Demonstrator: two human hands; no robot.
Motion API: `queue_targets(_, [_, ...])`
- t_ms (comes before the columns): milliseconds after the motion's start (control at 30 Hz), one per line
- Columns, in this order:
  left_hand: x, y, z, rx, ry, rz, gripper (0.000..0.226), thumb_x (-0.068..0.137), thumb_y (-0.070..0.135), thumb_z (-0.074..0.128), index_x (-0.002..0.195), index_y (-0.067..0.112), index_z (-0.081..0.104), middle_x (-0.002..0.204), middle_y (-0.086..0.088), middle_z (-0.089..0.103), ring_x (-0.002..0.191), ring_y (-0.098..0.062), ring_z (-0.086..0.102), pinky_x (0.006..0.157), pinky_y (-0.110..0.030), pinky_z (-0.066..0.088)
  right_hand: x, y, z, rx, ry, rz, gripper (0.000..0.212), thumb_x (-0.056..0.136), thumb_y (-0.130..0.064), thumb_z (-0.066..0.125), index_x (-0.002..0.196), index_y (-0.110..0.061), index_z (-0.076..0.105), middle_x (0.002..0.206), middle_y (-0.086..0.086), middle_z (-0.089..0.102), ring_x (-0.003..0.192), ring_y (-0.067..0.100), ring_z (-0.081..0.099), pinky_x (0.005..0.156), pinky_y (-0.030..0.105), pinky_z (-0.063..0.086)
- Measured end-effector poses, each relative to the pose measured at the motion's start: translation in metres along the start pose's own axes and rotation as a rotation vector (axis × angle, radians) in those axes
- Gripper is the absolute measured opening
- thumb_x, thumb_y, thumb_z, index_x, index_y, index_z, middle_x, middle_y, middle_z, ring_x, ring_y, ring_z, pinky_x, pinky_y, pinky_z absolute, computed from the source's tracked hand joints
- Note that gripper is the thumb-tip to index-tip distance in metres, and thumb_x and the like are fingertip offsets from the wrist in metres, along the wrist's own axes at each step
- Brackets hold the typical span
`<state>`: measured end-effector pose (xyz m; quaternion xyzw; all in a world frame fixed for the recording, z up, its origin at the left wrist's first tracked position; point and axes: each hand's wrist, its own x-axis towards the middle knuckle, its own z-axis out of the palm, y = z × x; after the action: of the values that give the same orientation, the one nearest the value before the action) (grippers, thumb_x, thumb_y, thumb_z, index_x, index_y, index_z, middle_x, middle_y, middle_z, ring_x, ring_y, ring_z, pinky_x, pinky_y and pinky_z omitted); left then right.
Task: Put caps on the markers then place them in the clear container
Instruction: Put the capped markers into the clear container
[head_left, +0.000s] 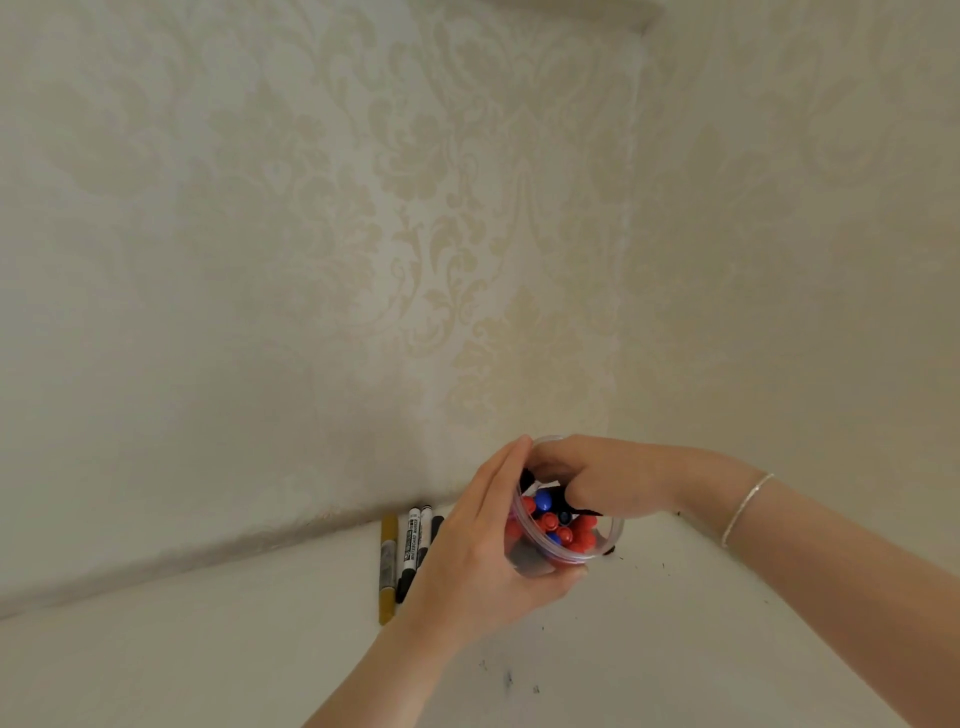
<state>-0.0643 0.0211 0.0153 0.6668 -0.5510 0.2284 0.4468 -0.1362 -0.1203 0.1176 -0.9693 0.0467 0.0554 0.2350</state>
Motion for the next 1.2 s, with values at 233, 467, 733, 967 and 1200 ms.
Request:
queue_targets(233, [-0.001,0.001,0.000,0.027,-0.002,0.015,0.105,0.066,0.046,0.083,0.149,0.019,0.023,0.149,0.009,0.035,0.135,-0.006,0.039,0.100,-0.030,0.047,0.001,-0.002,0.008,-0.194,0.058,0.021,0.050,0.082,0.004,0.035,0.119,-0.018,0.059,0.113,0.001,0.063,0.102,0.023,0.060,0.088,0.035,0.052])
queue_targets(467, [-0.002,0.001,-0.001,-0.002,0.011,-0.001,0.104,0.067,0.045,0.083,0.148,0.020,0.023,0.148,0.010,0.035,0.135,-0.007,0.039,0.101,-0.029,0.046,0.001,-0.006,0.013,-0.301,0.105,0.012,0.046,0.086,0.000,0.035,0.123,-0.020,0.054,0.121,0.004,0.059,0.103,0.025,0.059,0.089,0.039,0.052])
queue_targets(733, [-0.003,0.001,-0.009,-0.006,0.032,-0.028,0.100,0.068,0.048,0.080,0.146,0.022,0.024,0.146,0.010,0.035,0.133,0.002,0.036,0.102,-0.011,0.036,-0.021,-0.033,-0.017,-0.266,0.257,0.005,0.039,0.089,-0.002,0.044,0.117,-0.020,0.064,0.116,-0.001,0.065,0.104,0.014,0.062,0.091,0.026,0.051])
queue_targets(967, [-0.001,-0.001,-0.011,0.021,0.066,0.016,0.092,0.068,0.052,0.077,0.141,0.020,0.032,0.145,0.011,0.033,0.135,-0.002,0.035,0.104,-0.014,0.037,-0.038,-0.042,-0.031,-0.538,0.010,0.254,0.034,0.075,-0.031,0.075,0.105,-0.017,0.067,0.089,0.002,0.066,0.070,0.016,0.057,0.054,0.022,0.042])
queue_targets(1200, [-0.001,0.001,-0.014,0.026,0.066,-0.002,0.090,0.067,0.057,0.074,0.139,0.025,0.032,0.143,0.015,0.031,0.134,0.003,0.033,0.104,-0.009,0.034,-0.024,-0.035,-0.023,-0.485,0.078,0.199,0.022,0.085,-0.018,0.062,0.104,-0.008,0.069,0.079,0.009,0.071,0.059,0.015,0.060,0.052,0.021,0.045])
